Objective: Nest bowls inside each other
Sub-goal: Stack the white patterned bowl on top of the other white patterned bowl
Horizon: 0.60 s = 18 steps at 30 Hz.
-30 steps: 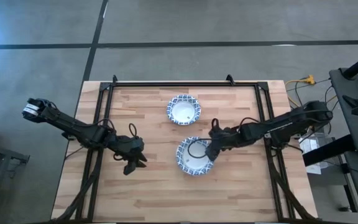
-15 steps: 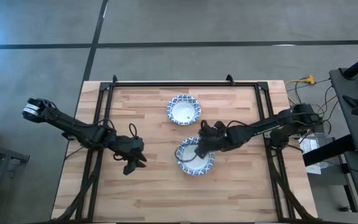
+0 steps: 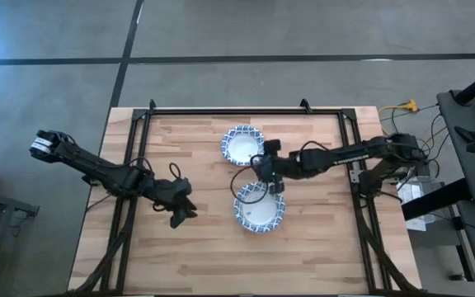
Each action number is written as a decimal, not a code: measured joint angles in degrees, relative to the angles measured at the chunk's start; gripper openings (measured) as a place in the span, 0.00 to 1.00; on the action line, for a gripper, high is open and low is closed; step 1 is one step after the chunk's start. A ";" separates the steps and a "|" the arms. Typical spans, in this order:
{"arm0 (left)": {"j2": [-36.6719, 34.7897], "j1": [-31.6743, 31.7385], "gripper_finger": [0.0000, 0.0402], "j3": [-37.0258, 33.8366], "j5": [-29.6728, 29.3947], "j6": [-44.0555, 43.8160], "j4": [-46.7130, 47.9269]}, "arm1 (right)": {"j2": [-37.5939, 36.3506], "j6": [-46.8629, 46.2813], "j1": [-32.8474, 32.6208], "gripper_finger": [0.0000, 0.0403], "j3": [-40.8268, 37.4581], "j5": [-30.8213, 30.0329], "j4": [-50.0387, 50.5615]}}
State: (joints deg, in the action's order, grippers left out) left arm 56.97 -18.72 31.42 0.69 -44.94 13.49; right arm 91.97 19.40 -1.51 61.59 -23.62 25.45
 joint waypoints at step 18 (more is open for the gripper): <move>0.02 0.00 0.33 0.00 -10.32 -11.84 -5.80 | 6.71 27.40 15.22 0.46 -1.09 12.77 -1.09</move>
State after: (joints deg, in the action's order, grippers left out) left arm 56.99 -18.72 31.42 -9.63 -56.77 7.69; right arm 98.68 46.80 13.72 60.50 -10.85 24.36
